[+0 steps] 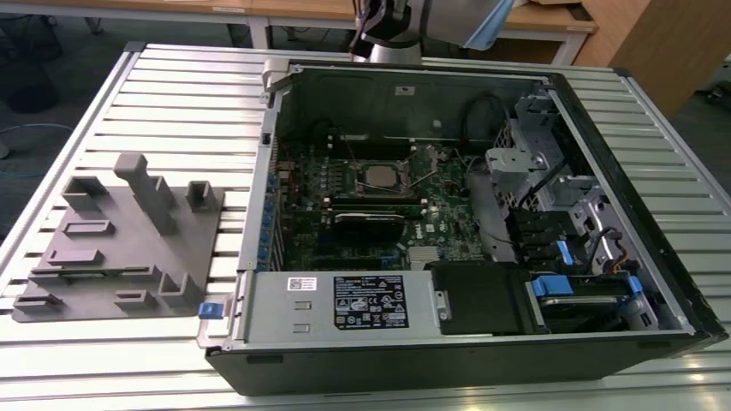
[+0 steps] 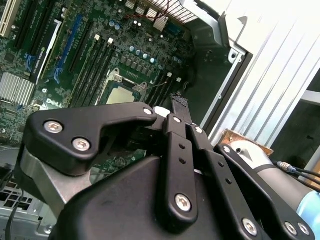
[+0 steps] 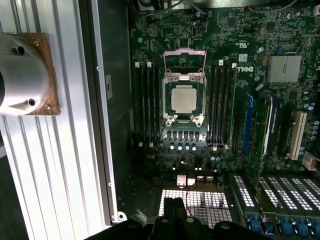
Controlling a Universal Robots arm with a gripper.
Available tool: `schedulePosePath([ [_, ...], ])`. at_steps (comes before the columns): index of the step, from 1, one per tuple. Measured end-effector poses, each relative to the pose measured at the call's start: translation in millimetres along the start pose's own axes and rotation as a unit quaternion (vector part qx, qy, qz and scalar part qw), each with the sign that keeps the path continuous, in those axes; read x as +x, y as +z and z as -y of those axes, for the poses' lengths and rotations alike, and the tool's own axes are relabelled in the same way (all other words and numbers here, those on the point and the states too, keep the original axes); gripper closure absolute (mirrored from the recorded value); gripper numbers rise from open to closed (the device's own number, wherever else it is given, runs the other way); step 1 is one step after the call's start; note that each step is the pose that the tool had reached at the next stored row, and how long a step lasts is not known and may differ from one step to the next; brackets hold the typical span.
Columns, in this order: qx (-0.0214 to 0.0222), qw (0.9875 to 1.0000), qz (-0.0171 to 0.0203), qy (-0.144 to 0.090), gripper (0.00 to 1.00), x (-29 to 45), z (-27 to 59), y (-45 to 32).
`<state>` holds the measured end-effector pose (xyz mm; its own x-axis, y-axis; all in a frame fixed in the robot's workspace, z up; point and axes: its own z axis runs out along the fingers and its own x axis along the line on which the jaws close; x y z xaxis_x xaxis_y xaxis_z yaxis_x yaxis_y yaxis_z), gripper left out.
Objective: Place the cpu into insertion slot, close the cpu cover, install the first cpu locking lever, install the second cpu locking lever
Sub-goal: 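Close the cpu cover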
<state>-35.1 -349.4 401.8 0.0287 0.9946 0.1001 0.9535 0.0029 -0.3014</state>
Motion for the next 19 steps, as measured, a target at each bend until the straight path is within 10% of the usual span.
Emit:
schedulePosePath([
  [19,-0.0001,1.0000,0.0000,0.000,0.89,-0.9,-2.9,9.1],
])
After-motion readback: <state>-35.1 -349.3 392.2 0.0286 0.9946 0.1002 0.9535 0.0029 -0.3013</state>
